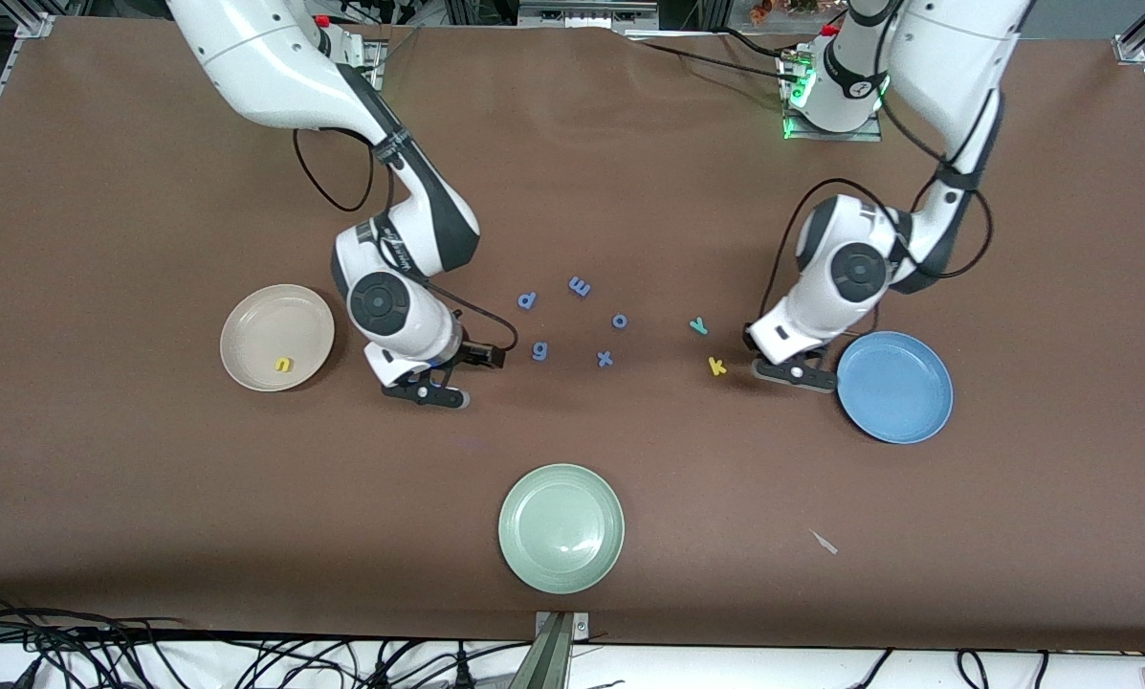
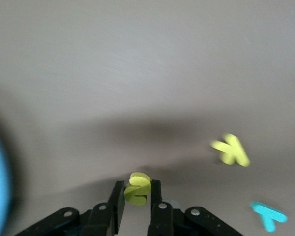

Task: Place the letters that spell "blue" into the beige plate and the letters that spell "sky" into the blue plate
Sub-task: 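Grasp the orange 6 with the right gripper while the left gripper places yellow 2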

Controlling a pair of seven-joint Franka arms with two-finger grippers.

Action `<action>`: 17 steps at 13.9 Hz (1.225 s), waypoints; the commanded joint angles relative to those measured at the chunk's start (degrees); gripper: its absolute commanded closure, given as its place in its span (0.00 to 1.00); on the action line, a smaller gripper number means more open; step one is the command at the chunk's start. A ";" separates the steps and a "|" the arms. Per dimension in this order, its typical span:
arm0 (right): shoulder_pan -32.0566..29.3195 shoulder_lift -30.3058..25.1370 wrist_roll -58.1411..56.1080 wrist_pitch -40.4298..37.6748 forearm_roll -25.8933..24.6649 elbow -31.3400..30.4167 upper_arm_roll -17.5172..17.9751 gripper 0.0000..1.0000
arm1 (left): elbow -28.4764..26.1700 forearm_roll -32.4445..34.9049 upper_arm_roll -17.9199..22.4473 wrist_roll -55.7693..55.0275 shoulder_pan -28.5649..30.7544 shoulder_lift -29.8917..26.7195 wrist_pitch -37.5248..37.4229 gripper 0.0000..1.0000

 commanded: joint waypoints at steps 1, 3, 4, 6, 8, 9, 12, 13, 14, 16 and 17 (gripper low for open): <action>0.27 2.58 1.20 0.40 0.39 2.54 -0.04 0.00 | -4.55 1.58 -0.35 5.13 6.19 -6.20 -1.94 0.88; 1.24 3.55 1.20 0.93 0.30 2.37 -0.12 0.00 | -6.14 1.58 -0.35 11.18 11.98 -7.44 -2.03 0.88; 1.33 3.81 1.20 0.93 0.30 2.36 -0.12 0.00 | -6.67 1.58 -0.35 15.05 14.45 -7.45 -2.03 0.87; 1.33 4.60 1.20 1.19 0.39 2.36 -0.04 0.01 | -7.11 1.49 -0.35 17.81 16.57 -7.27 -2.03 0.81; 1.76 4.96 1.20 2.25 0.39 2.36 -0.04 0.05 | -7.03 1.58 -0.35 17.55 16.41 -7.18 -2.11 0.65; 1.77 4.96 1.12 2.25 0.30 2.36 -0.04 0.08 | -6.94 1.58 -0.35 17.37 16.32 -7.18 -2.03 0.47; 1.77 4.96 0.94 2.25 0.39 2.36 -0.04 0.24 | -6.41 1.58 -0.35 17.19 15.79 -7.36 -2.03 0.34; 1.77 4.96 0.94 2.25 0.39 2.36 -0.04 0.31 | -6.24 1.58 -0.35 17.11 15.44 -7.36 -2.03 0.34; 1.77 4.96 0.94 2.25 0.39 2.36 -0.04 0.40 | -6.06 1.40 -0.35 16.93 14.22 -7.27 -2.03 0.35; 1.77 4.96 0.68 2.25 0.39 2.10 -0.04 0.50 | -3.18 0.61 -0.35 15.54 9.14 -4.83 -1.68 0.38; 1.85 4.96 0.68 2.25 0.39 2.01 -0.04 0.58 | -1.16 0.35 -0.35 11.70 5.98 -3.16 -1.67 0.38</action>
